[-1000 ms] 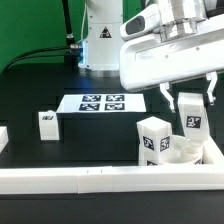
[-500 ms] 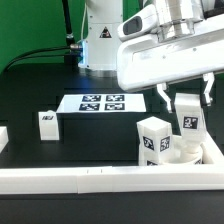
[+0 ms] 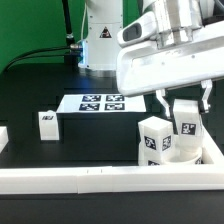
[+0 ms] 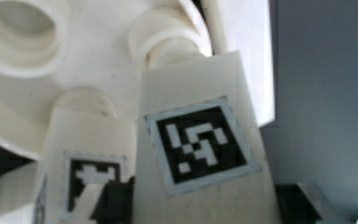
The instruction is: Assemble stool
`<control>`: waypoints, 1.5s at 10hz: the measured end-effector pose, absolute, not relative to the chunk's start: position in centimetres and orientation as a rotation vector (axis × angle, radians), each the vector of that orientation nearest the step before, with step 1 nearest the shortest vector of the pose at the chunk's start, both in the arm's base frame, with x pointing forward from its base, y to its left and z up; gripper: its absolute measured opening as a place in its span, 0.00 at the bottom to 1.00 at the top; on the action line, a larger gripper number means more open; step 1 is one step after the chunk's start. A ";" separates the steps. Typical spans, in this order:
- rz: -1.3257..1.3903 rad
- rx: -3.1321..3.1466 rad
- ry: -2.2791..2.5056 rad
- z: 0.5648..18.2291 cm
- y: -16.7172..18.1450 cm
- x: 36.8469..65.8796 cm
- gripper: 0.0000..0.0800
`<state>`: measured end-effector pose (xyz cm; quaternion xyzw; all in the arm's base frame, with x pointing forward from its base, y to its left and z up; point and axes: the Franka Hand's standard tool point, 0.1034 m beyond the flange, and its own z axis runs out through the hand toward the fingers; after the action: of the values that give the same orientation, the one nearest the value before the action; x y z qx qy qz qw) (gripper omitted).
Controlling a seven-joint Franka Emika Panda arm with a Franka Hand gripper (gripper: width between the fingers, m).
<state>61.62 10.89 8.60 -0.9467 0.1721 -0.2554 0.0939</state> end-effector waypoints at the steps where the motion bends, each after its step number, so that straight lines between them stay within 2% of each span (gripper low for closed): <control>1: -0.761 -2.810 0.506 8.6 11.2 61.6 0.41; 5: -0.782 -2.828 0.504 8.6 11.3 61.5 0.41; 7: -0.782 -2.828 0.504 8.6 11.3 61.5 0.70; 8: -0.782 -2.828 0.504 8.6 11.3 61.5 0.78; 15: -0.782 -2.828 0.504 8.6 11.3 61.5 0.81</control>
Offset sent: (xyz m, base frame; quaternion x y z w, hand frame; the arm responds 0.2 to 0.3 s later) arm -0.0074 0.0072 -0.0055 -0.0440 -0.0097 0.0092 0.9989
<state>61.48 11.27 8.62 -0.9467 0.1688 -0.2617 0.0821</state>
